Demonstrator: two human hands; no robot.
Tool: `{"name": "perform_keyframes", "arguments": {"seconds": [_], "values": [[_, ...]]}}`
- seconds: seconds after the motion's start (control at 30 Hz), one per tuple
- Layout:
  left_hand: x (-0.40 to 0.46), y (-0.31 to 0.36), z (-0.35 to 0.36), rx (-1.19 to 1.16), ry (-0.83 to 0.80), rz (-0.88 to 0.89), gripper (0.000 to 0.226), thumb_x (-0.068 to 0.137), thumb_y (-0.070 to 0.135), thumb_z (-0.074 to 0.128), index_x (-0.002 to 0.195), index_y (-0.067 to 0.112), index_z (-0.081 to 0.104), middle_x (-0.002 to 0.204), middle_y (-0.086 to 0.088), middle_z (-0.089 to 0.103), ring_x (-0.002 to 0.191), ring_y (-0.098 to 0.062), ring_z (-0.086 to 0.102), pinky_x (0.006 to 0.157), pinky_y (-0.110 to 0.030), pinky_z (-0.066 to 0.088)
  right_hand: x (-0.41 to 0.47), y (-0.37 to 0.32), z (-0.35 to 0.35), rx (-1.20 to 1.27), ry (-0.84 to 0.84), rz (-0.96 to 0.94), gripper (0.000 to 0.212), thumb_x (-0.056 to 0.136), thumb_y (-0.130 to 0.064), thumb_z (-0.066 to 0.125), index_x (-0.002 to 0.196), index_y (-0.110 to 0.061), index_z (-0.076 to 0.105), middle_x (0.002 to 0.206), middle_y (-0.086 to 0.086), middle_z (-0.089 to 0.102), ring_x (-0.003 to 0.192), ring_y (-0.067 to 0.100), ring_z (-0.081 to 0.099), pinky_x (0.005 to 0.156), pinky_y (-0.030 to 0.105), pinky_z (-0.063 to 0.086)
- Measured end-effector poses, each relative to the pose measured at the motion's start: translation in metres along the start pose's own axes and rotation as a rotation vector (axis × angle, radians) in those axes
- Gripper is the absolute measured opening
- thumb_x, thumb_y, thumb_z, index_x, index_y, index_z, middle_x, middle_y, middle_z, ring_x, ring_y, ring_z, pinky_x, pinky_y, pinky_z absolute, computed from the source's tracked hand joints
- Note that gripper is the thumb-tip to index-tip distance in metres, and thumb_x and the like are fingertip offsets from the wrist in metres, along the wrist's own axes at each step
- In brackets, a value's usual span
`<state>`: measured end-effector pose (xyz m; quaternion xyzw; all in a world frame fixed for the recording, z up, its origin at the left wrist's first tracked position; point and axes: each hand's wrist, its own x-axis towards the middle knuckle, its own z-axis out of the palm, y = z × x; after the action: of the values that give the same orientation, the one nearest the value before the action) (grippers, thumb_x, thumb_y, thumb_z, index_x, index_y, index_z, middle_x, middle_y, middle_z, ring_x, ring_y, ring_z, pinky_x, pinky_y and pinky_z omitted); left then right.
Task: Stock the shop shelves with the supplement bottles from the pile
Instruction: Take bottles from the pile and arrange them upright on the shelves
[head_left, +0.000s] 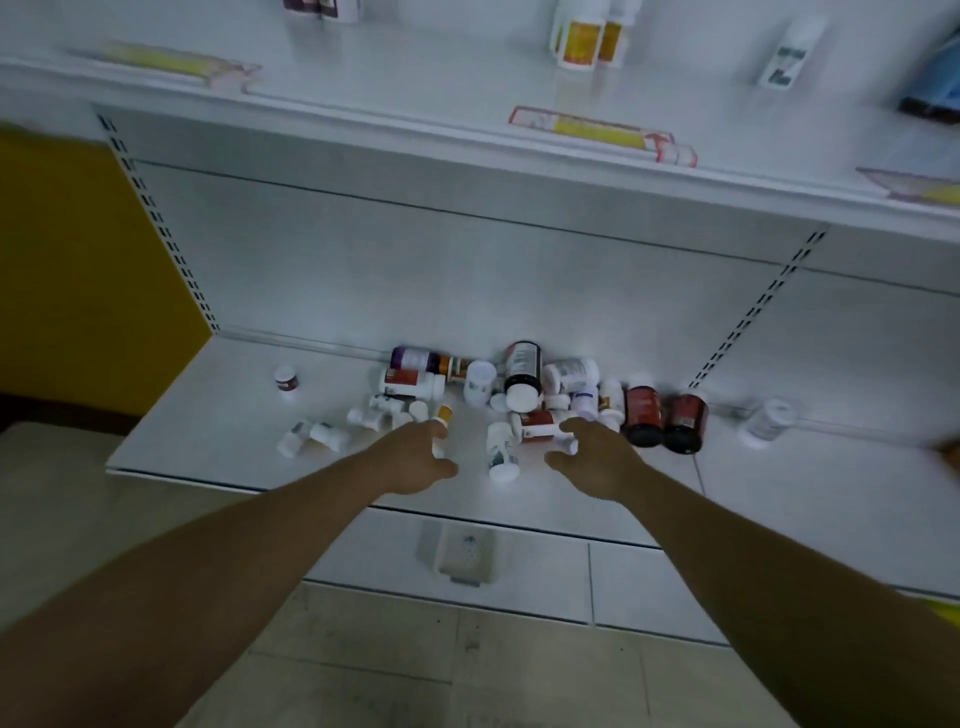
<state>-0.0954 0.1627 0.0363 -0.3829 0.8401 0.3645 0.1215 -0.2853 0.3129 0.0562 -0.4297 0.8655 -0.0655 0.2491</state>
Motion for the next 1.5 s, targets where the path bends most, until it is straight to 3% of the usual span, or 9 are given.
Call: {"name": "perform_keyframes", "arguments": {"seconds": [0.37, 0.53, 0.7, 0.8, 0.93, 1.03, 1.13, 1.37, 1.5], "values": [[0.108, 0.046, 0.091, -0.254, 0.132, -0.174, 0.087, 0.081, 0.05, 0.066, 0.144, 0.01, 0.021, 0.138, -0.014, 0.044, 0.12, -0.03, 0.049, 0.095, -0.037, 0.043, 0.098, 0.077, 0.024, -0.1, 0.098, -0.035, 0.062, 0.087, -0.04, 0.062, 0.136, -0.011, 0.038, 0.132, 0.013, 0.047, 0.121, 0.032, 0.046, 0.097, 0.042, 0.045], [0.116, 0.038, 0.117, -0.255, 0.214, -0.222, 0.061, 0.085, 0.042, 0.063, 0.132, 0.013, 0.037, 0.125, -0.01, 0.056, 0.107, -0.028, 0.056, 0.091, -0.039, 0.047, 0.094, 0.113, 0.052, -0.176, 0.045, 0.022, 0.067, 0.088, -0.047, 0.059, 0.142, -0.02, 0.033, 0.142, 0.011, 0.032, 0.128, 0.032, 0.035, 0.102, 0.043, 0.039], [0.117, 0.03, 0.122, -0.434, 0.26, -0.303, 0.067, 0.086, 0.025, 0.065, 0.141, 0.009, 0.03, 0.136, -0.013, 0.048, 0.119, -0.031, 0.05, 0.095, -0.035, 0.042, 0.083, 0.116, 0.071, 0.148, 0.083, 0.103, 0.048, 0.089, -0.051, 0.055, 0.125, -0.021, 0.042, 0.127, 0.008, 0.035, 0.101, 0.033, 0.056, 0.079, 0.033, 0.045], [0.111, 0.031, 0.127, -0.571, 0.303, -0.349, 0.059, 0.086, 0.022, 0.064, 0.137, 0.006, 0.038, 0.131, -0.014, 0.051, 0.113, -0.033, 0.054, 0.09, -0.034, 0.046, 0.086, 0.112, 0.072, 0.349, 0.145, 0.217, 0.034, 0.092, -0.035, 0.056, 0.117, -0.016, 0.043, 0.121, 0.012, 0.038, 0.085, 0.028, 0.05, 0.075, 0.033, 0.045], [0.093, 0.036, 0.131, -0.968, 0.283, -0.377, 0.041, 0.085, 0.009, 0.064, 0.123, 0.0, 0.051, 0.111, -0.012, 0.06, 0.099, -0.029, 0.06, 0.093, -0.044, 0.051, 0.084, 0.115, 0.073, 0.656, 0.121, 0.34, 0.062, 0.089, -0.02, 0.059, 0.143, -0.028, 0.029, 0.132, 0.014, 0.042, 0.101, 0.03, 0.054, 0.081, 0.036, 0.05], [0.071, 0.048, 0.125, -1.173, 0.211, -0.291, 0.033, 0.087, -0.001, 0.058, 0.119, 0.002, 0.051, 0.122, -0.014, 0.057, 0.106, -0.026, 0.059, 0.091, -0.036, 0.05, 0.064, 0.113, 0.065, 1.154, 0.053, 0.384, 0.071, 0.088, -0.009, 0.061, 0.149, -0.021, 0.027, 0.14, 0.014, 0.045, 0.115, 0.03, 0.053, 0.095, 0.037, 0.046], [0.038, 0.064, 0.112, -1.314, 0.219, -0.206, 0.041, 0.087, -0.005, 0.057, 0.125, 0.003, 0.044, 0.127, -0.015, 0.054, 0.11, -0.027, 0.058, 0.093, -0.037, 0.049, 0.024, 0.096, 0.041, 1.646, -0.118, 0.311, 0.049, 0.091, -0.001, 0.053, 0.138, -0.013, 0.044, 0.117, 0.014, 0.062, 0.098, 0.028, 0.063, 0.085, 0.038, 0.051], [-0.082, 0.101, 0.049, -1.429, 0.153, 0.25, 0.067, 0.071, -0.009, 0.062, 0.128, 0.021, 0.042, 0.112, -0.005, 0.063, 0.099, -0.025, 0.065, 0.081, -0.034, 0.056, -0.08, 0.02, -0.017, 1.959, -0.239, -0.106, 0.048, 0.074, 0.0, 0.041, 0.116, -0.017, 0.058, 0.103, 0.01, 0.066, 0.088, 0.024, 0.061, 0.07, 0.03, 0.05], [-0.151, 0.107, 0.016, -1.134, 0.272, 0.442, 0.076, 0.067, -0.011, 0.068, 0.121, 0.037, 0.047, 0.099, 0.015, 0.068, 0.092, -0.009, 0.065, 0.086, -0.033, 0.055, -0.134, -0.028, -0.041, 1.975, -0.166, -0.27, 0.038, 0.071, -0.018, 0.047, 0.107, -0.014, 0.059, 0.09, 0.008, 0.07, 0.073, 0.02, 0.061, 0.069, 0.028, 0.037]]}}
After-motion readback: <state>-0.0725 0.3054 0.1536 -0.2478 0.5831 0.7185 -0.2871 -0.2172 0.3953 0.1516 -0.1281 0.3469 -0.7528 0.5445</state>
